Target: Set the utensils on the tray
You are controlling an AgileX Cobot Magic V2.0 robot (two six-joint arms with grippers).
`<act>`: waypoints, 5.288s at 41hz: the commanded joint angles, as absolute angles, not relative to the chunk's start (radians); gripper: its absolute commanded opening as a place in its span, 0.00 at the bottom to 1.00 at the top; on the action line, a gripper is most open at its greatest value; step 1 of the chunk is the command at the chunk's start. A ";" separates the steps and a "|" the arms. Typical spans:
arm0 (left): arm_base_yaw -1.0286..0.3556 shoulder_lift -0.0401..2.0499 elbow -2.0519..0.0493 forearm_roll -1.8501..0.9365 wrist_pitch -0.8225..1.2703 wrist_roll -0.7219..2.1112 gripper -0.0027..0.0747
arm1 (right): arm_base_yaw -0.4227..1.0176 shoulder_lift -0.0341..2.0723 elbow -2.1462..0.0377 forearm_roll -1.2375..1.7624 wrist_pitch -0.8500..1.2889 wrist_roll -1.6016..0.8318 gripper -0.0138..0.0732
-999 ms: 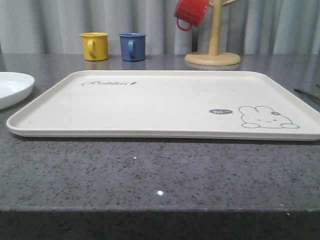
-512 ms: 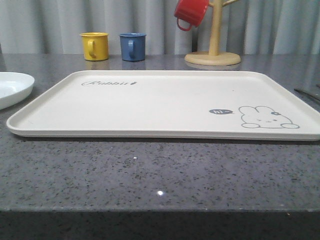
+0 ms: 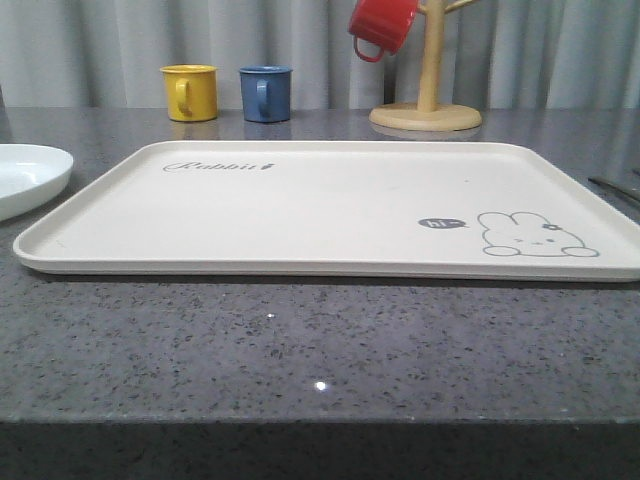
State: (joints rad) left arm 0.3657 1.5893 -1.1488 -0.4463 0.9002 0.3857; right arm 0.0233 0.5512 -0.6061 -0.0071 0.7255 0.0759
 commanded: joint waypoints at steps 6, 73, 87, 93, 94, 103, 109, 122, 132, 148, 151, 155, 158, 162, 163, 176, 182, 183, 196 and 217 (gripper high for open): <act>0.368 1.555 -1.179 -0.465 0.894 0.390 0.10 | 0.019 0.561 -0.640 -0.022 0.665 0.071 0.62; -0.193 1.695 -1.357 -0.577 0.913 0.426 0.15 | 0.019 0.561 -0.640 -0.022 0.666 0.071 0.62; -0.193 1.578 -1.386 -0.479 0.923 0.413 0.49 | 0.019 0.561 -0.640 -0.022 0.667 0.071 0.62; -0.236 1.460 -1.384 -0.455 0.936 0.413 0.49 | 0.019 0.561 -0.640 -0.022 0.667 0.071 0.62; -0.254 1.436 -1.380 -0.444 0.938 0.413 0.49 | 0.019 0.561 -0.640 -0.022 0.667 0.071 0.62; -0.518 1.253 -1.295 -0.178 0.950 0.275 0.49 | 0.019 0.561 -0.640 -0.022 0.667 0.071 0.62; -0.661 1.113 -1.205 0.058 0.940 0.065 0.49 | 0.019 0.561 -0.640 -0.022 0.667 0.071 0.62; -0.738 0.705 -0.969 0.098 0.846 -0.037 0.49 | 0.019 0.561 -0.640 -0.022 0.667 0.071 0.62; -0.738 0.505 -0.867 0.098 0.801 -0.037 0.49 | 0.019 0.561 -0.640 -0.022 0.623 0.071 0.62; -0.738 0.484 -0.863 0.098 0.805 -0.037 0.49 | 0.036 0.598 -0.673 0.082 0.675 0.016 0.60; -0.738 0.484 -0.863 0.098 0.805 -0.037 0.49 | 0.042 0.655 -0.717 0.085 0.756 -0.014 0.59; -0.738 0.484 -0.859 0.098 0.803 -0.037 0.49 | 0.042 0.757 -0.791 0.082 0.863 -0.018 0.56; -0.738 0.484 -0.857 0.098 0.805 -0.037 0.49 | 0.042 0.831 -0.847 0.084 0.931 -0.018 0.56; -0.738 0.484 -0.857 0.098 0.805 -0.037 0.49 | 0.042 0.934 -0.918 0.085 0.992 -0.018 0.56; -0.738 0.484 -0.857 0.098 0.805 -0.037 0.49 | 0.042 0.955 -0.939 0.085 1.002 -0.018 0.56; -0.738 0.484 -0.857 0.098 0.805 -0.037 0.49 | 0.053 1.256 -1.154 0.078 1.090 -0.018 0.56; -0.738 0.484 -0.857 0.098 0.807 -0.037 0.49 | 0.053 1.383 -1.228 0.075 1.149 -0.018 0.56; -0.738 0.484 -0.857 0.098 0.807 -0.037 0.49 | 0.053 1.408 -1.240 0.070 1.155 -0.018 0.56; -0.738 0.484 -0.857 0.098 0.807 -0.037 0.49 | 0.053 1.584 -1.329 0.061 1.169 -0.017 0.56; -0.738 0.484 -0.857 0.098 0.807 -0.037 0.49 | 0.053 1.655 -1.349 0.063 1.173 -0.017 0.38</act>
